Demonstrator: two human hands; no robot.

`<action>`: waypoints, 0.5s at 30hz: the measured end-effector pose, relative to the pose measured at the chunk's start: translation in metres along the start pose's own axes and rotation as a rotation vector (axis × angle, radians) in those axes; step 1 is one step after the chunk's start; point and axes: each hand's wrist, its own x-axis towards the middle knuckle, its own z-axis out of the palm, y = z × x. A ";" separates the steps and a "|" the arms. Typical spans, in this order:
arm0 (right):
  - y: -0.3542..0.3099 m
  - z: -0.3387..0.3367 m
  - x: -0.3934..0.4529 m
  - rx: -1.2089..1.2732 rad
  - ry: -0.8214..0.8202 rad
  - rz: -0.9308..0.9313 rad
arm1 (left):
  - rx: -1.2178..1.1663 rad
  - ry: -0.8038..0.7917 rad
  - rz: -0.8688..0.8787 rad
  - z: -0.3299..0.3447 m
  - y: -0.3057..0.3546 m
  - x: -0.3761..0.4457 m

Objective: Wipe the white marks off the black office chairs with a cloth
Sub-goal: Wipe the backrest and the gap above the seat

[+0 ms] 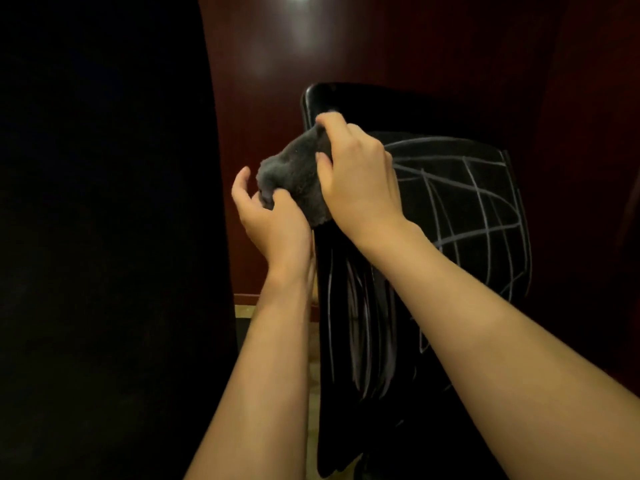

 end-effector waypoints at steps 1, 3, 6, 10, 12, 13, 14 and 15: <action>-0.001 0.002 0.003 -0.028 -0.015 0.013 | -0.063 -0.028 0.003 -0.002 0.002 0.002; -0.001 0.006 0.003 -0.090 -0.040 0.044 | -0.127 -0.049 0.016 -0.005 0.005 0.002; 0.000 0.007 -0.004 -0.176 -0.062 0.055 | -0.085 -0.085 -0.046 -0.011 -0.004 0.001; 0.001 0.006 -0.015 -0.225 -0.056 0.064 | 0.015 -0.171 -0.062 -0.017 -0.020 0.001; -0.001 0.006 -0.029 -0.221 -0.070 0.068 | 0.017 -0.228 -0.041 -0.018 -0.023 -0.002; -0.001 0.006 -0.036 -0.210 -0.081 0.070 | 0.006 -0.247 -0.067 -0.019 -0.025 -0.004; -0.001 0.006 -0.043 -0.198 -0.089 0.076 | -0.015 -0.259 -0.116 -0.020 -0.028 -0.007; -0.001 0.007 -0.048 -0.189 -0.100 0.086 | -0.037 -0.266 -0.165 -0.023 -0.032 -0.010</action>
